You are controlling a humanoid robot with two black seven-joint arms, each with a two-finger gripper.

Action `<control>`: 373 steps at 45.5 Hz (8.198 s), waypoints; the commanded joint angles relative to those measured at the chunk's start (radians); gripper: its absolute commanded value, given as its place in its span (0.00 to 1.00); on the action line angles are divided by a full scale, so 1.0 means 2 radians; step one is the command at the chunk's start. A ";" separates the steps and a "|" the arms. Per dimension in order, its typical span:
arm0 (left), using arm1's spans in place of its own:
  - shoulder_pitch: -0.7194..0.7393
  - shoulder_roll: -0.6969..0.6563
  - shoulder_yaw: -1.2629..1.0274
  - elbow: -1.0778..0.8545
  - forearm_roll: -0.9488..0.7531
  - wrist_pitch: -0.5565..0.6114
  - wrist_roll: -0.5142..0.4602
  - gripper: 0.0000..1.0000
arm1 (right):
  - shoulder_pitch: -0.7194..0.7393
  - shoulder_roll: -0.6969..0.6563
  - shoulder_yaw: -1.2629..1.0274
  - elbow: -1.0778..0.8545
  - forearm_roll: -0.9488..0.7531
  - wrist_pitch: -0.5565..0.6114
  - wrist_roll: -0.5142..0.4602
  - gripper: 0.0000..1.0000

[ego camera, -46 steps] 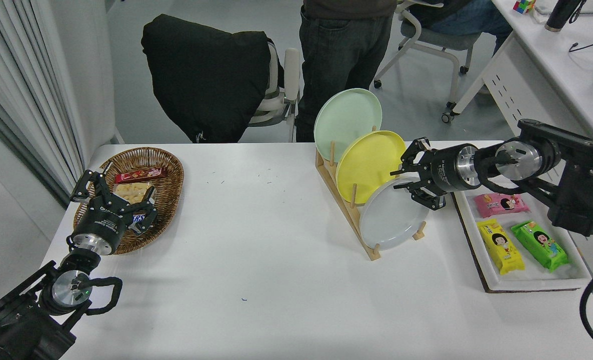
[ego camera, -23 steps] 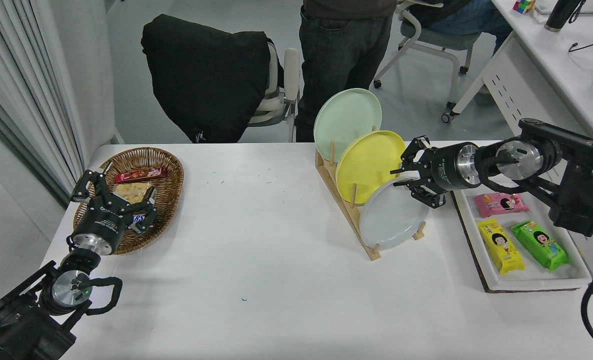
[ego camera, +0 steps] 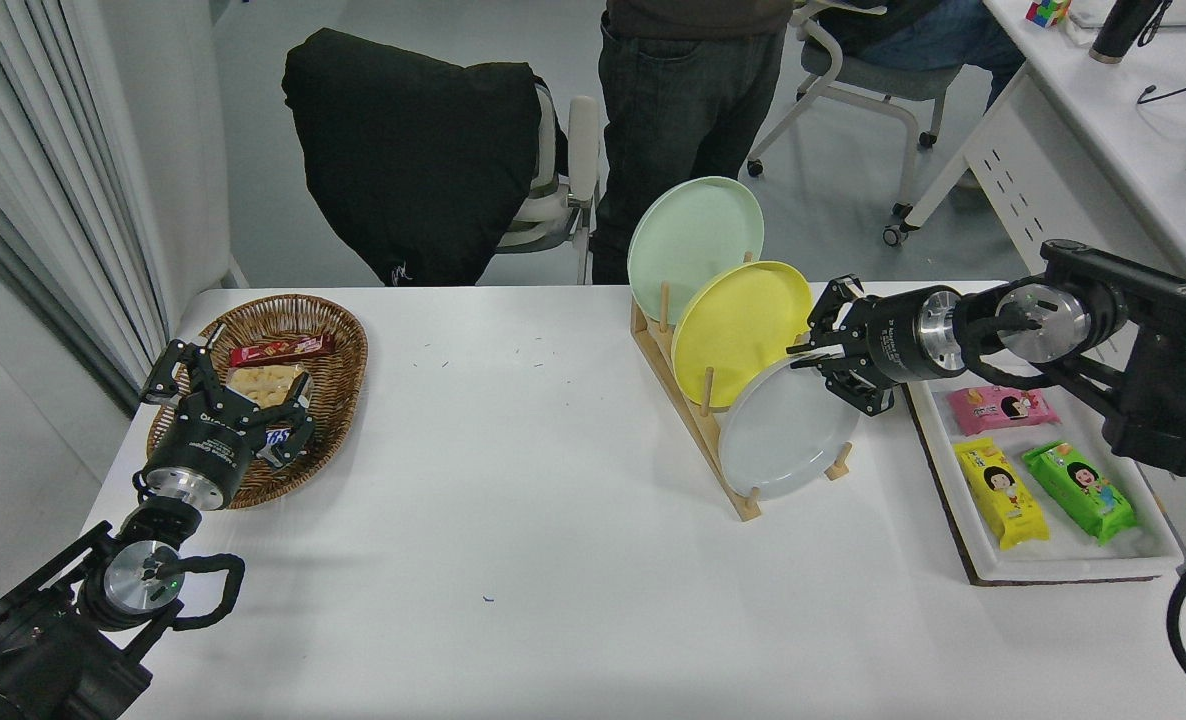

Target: Place the plate on the table

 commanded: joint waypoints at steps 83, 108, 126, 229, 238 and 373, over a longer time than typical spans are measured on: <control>0.000 0.000 0.000 0.000 0.000 0.000 0.000 0.98 | -0.004 -0.042 0.107 0.023 -0.054 0.042 0.001 0.00; 0.000 0.000 0.000 0.000 0.000 -0.001 0.000 0.98 | 0.017 -0.133 0.157 0.132 -0.061 0.044 -0.004 0.00; 0.000 0.000 0.000 0.000 0.000 0.000 0.000 0.98 | 0.129 -0.138 0.119 0.121 0.008 0.041 -0.050 0.00; 0.000 0.000 0.000 0.000 0.000 0.000 0.000 0.98 | 0.225 0.130 -0.052 0.070 0.339 -0.203 -0.091 0.00; 0.000 0.000 0.000 0.000 0.000 -0.001 0.000 0.98 | 0.209 0.150 -0.033 0.069 0.343 -0.258 -0.042 0.00; 0.000 0.000 0.000 0.000 0.000 0.000 0.000 0.98 | -0.061 0.241 0.173 -0.075 0.406 -0.475 -0.026 0.00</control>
